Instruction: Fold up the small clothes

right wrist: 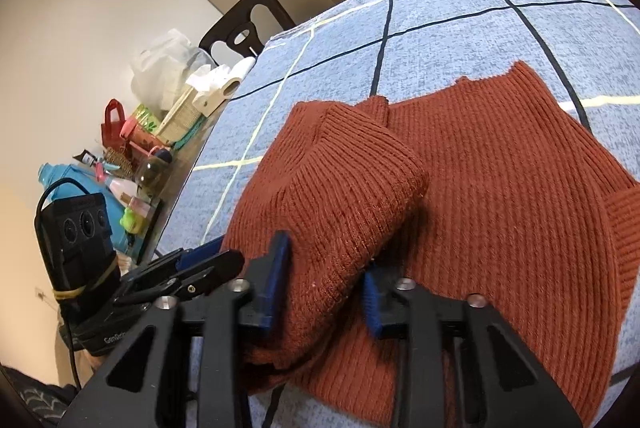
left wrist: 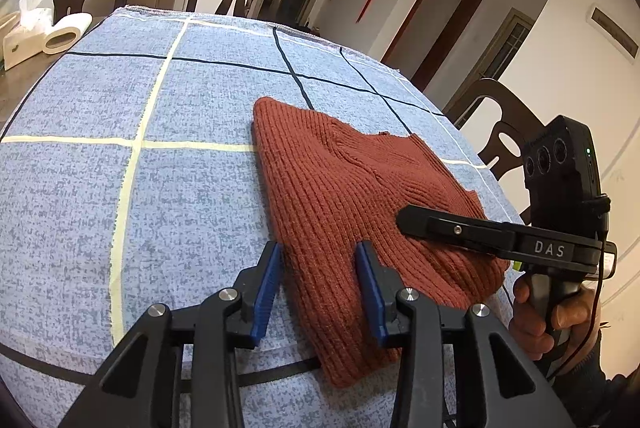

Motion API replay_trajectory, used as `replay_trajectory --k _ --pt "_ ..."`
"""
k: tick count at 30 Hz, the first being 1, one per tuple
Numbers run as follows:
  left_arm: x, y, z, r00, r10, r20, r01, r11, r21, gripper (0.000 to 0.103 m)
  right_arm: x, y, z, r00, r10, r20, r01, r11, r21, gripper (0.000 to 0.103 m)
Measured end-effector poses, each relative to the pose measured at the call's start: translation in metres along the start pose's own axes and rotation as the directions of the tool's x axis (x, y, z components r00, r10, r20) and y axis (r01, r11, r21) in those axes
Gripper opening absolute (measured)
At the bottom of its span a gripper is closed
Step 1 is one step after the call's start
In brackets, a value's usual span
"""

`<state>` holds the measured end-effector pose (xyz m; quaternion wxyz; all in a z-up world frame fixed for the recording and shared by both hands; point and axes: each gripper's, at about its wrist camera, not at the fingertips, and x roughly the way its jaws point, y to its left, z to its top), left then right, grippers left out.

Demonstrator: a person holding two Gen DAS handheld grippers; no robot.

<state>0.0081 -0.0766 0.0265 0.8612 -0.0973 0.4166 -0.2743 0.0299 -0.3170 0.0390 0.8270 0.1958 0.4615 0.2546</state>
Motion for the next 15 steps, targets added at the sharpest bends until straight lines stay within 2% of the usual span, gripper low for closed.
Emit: replay_trajectory --k 3,6,11,15 --pt "0.000 -0.005 0.004 1.000 0.007 -0.005 -0.007 1.000 0.010 0.042 -0.006 0.001 0.004 1.000 0.001 0.016 -0.001 1.000 -0.009 0.014" --pt "-0.002 -0.011 0.012 1.000 0.003 0.002 -0.003 1.000 0.024 0.042 -0.020 -0.001 0.008 0.999 0.006 0.048 -0.005 1.000 -0.020 0.013" --pt "-0.002 -0.028 0.027 1.000 -0.014 0.028 0.012 0.998 0.068 0.042 -0.053 -0.016 0.014 0.993 -0.042 0.113 0.045 0.999 -0.026 0.013" --pt "0.006 -0.046 0.031 0.999 -0.028 0.017 0.026 0.993 0.111 0.042 -0.077 -0.034 0.012 0.985 -0.088 0.148 0.090 0.996 -0.009 0.013"
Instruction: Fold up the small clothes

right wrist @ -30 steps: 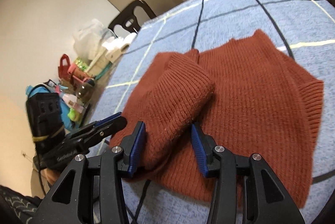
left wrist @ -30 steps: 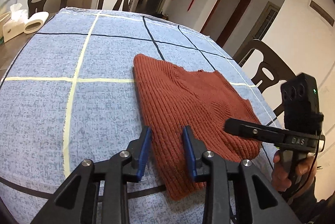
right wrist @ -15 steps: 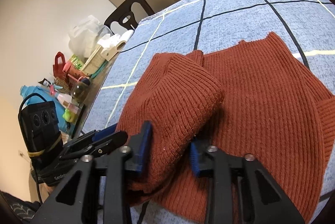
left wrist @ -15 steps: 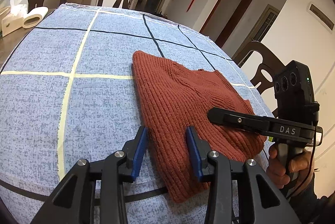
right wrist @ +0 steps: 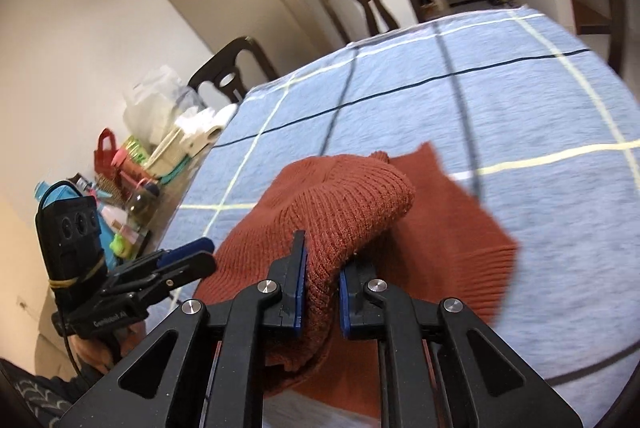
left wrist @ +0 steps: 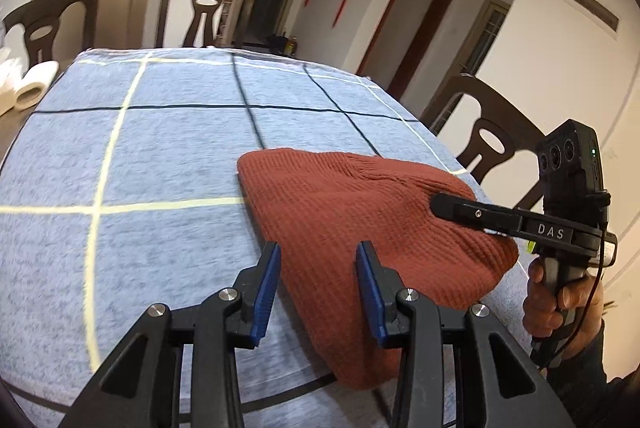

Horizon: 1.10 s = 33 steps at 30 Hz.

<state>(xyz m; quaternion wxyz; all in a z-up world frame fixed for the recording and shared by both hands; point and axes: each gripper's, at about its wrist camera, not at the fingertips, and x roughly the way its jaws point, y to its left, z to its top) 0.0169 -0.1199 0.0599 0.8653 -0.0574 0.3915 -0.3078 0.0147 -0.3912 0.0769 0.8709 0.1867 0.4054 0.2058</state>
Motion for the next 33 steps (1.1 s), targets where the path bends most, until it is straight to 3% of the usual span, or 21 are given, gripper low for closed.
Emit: replay_trajectory --k 7,11,12,17,21,25,27,30,33 --pt "0.026 -0.017 -0.012 0.999 0.000 -0.052 0.003 0.999 0.054 0.046 -0.005 -0.043 -0.015 0.996 -0.090 -0.015 0.090 0.993 0.072 0.013" --pt "0.025 -0.017 -0.013 0.998 0.002 -0.060 0.001 0.999 0.050 0.047 -0.008 -0.048 -0.020 0.997 -0.076 0.002 0.076 0.994 0.080 0.014" --pt "0.023 -0.016 -0.012 0.998 0.002 -0.066 0.001 0.999 0.050 0.047 -0.008 -0.047 -0.019 0.997 -0.078 0.000 0.078 0.994 0.076 0.018" --pt "0.001 -0.020 -0.003 1.000 0.024 -0.011 -0.023 0.997 0.072 0.046 -0.034 -0.024 -0.019 0.986 -0.160 0.048 0.161 0.987 -0.024 0.021" --pt "-0.001 -0.028 -0.010 1.000 -0.008 -0.026 0.010 0.995 0.104 0.046 -0.052 -0.005 -0.031 0.984 -0.153 0.088 0.162 0.981 -0.104 0.021" --pt "0.012 -0.032 -0.032 0.997 0.005 -0.075 0.006 0.989 0.151 0.050 -0.032 -0.004 -0.054 0.976 -0.216 -0.006 0.211 0.961 -0.177 0.021" --pt "0.011 -0.029 -0.032 0.995 -0.009 -0.095 0.021 0.992 0.127 0.050 -0.031 -0.010 -0.061 0.977 -0.214 -0.004 0.210 0.962 -0.172 0.021" --pt "0.008 -0.025 -0.028 0.994 -0.021 -0.108 0.034 0.993 0.115 0.050 -0.034 -0.010 -0.053 0.977 -0.212 -0.009 0.207 0.964 -0.168 0.021" --pt "0.004 -0.028 -0.011 0.998 0.010 -0.065 -0.001 0.990 0.139 0.050 -0.035 -0.005 -0.037 0.975 -0.218 0.036 0.221 0.957 -0.187 0.021"
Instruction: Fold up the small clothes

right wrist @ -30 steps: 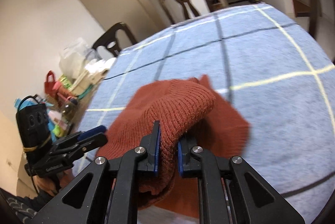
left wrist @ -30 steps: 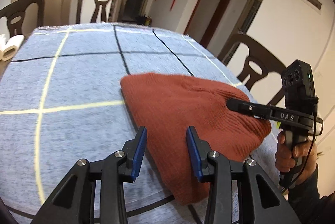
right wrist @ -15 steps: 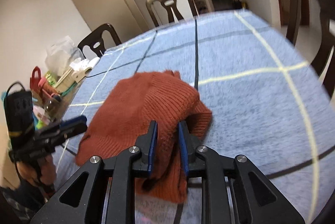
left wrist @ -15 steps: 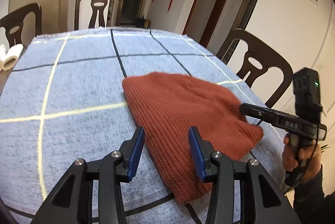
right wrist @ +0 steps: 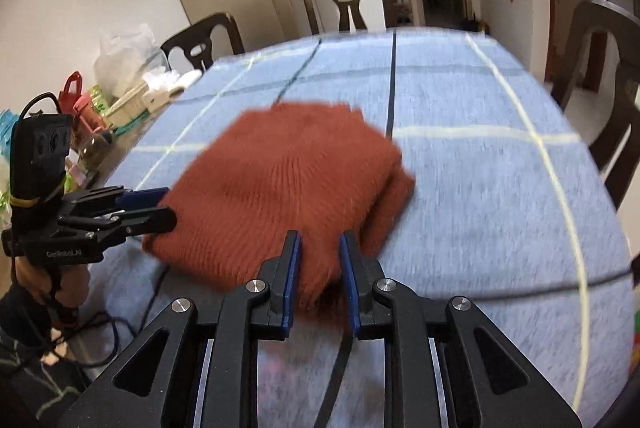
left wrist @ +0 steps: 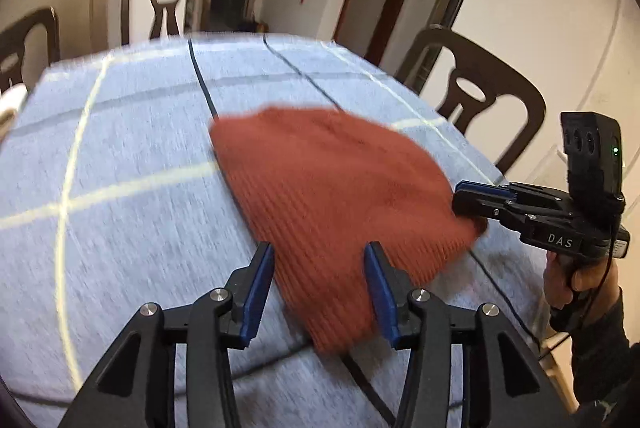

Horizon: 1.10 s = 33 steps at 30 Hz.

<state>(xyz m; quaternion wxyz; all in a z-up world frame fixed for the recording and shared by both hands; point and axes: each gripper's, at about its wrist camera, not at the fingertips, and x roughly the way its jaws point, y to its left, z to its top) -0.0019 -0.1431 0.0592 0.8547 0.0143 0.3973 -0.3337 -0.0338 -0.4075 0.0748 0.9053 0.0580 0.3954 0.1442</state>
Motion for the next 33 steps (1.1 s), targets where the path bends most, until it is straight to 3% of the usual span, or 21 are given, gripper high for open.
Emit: replay_trajectory --k 4,10,25,30,33 --pt "0.008 0.005 0.033 0.997 0.044 0.058 -0.043 0.999 -0.016 0.050 0.012 0.000 0.028 0.998 -0.015 0.058 0.014 1.000 0.022 0.021" --pt "0.055 0.016 0.031 0.996 0.081 -0.028 -0.082 0.996 -0.040 0.049 0.060 -0.013 0.032 0.995 -0.096 -0.022 0.097 0.994 0.050 0.021" --pt "0.058 0.014 0.025 0.996 0.084 -0.006 -0.084 0.994 -0.066 0.050 0.057 -0.021 0.033 0.998 -0.065 -0.013 0.066 0.993 0.094 0.022" --pt "0.047 0.009 0.030 0.994 0.107 -0.008 -0.107 0.993 -0.042 0.049 0.043 -0.010 0.033 0.995 -0.099 0.014 0.099 0.994 0.048 0.023" --pt "0.032 0.006 0.031 0.995 0.103 0.016 -0.103 0.994 -0.035 0.049 0.028 0.002 0.029 0.997 -0.075 0.032 0.074 0.997 0.014 0.023"
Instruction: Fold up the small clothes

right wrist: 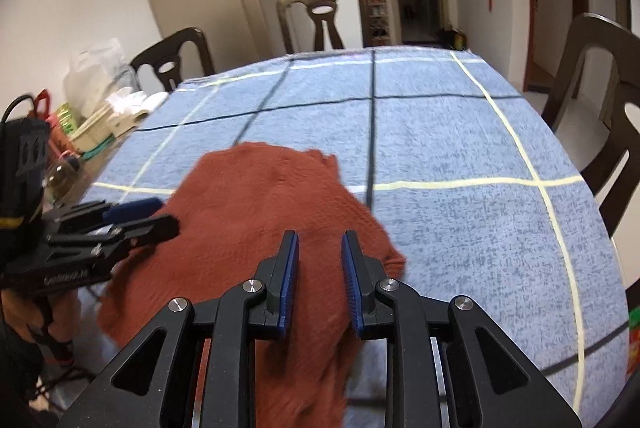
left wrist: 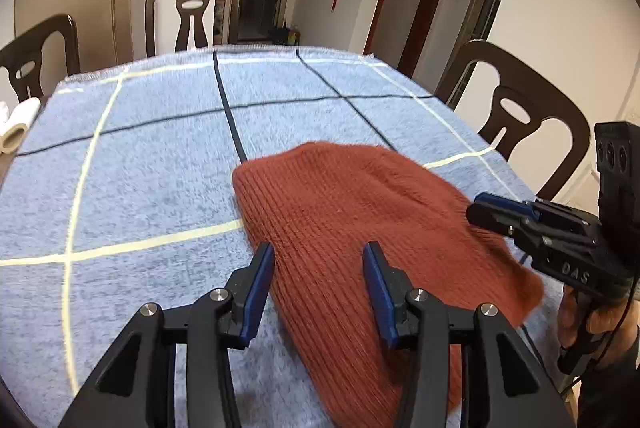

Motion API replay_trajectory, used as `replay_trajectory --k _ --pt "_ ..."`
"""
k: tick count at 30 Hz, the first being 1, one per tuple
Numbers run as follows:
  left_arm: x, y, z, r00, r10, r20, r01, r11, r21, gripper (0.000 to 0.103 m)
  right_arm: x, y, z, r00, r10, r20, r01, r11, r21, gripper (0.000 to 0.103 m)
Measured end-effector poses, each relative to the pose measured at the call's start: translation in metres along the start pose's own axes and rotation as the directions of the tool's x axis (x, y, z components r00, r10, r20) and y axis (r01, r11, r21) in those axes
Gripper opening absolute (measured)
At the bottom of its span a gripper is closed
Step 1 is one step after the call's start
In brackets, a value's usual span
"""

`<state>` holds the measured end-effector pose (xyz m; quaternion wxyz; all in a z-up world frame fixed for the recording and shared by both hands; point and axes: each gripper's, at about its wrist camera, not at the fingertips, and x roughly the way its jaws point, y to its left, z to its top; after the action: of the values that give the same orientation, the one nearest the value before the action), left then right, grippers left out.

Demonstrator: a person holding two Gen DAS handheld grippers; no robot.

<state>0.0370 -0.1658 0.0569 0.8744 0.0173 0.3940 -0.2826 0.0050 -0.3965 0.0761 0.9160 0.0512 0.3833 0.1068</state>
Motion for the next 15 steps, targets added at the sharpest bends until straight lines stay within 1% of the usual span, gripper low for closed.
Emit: replay_trajectory --k 3,6,8,10,12,15 --pt "-0.015 -0.007 -0.006 1.000 0.000 0.021 -0.001 1.000 0.030 0.049 -0.012 0.008 -0.006 1.000 0.017 0.004 -0.017 0.999 -0.027 0.023" --pt "-0.023 -0.013 -0.017 1.000 -0.006 0.015 0.005 0.999 0.053 0.049 -0.020 0.013 -0.016 1.000 0.014 0.001 -0.014 0.999 -0.045 0.023" --pt "-0.022 -0.017 -0.024 1.000 0.002 0.006 -0.002 0.997 0.073 0.049 -0.018 0.012 -0.023 1.000 0.010 -0.014 -0.010 0.999 -0.044 0.023" --pt "-0.014 -0.017 -0.029 1.000 0.007 -0.008 -0.006 0.997 0.077 0.049 -0.008 0.008 -0.031 0.999 -0.007 -0.052 0.005 0.999 -0.038 0.023" --pt "-0.012 -0.019 -0.030 1.000 0.014 0.002 -0.014 0.997 0.076 0.050 -0.007 0.003 -0.032 0.999 0.006 -0.041 -0.006 1.000 -0.016 0.023" --pt "-0.012 -0.019 -0.029 1.000 0.016 0.002 -0.016 0.997 0.074 0.049 -0.008 0.004 -0.032 0.999 0.002 -0.041 -0.003 1.000 -0.018 0.023"
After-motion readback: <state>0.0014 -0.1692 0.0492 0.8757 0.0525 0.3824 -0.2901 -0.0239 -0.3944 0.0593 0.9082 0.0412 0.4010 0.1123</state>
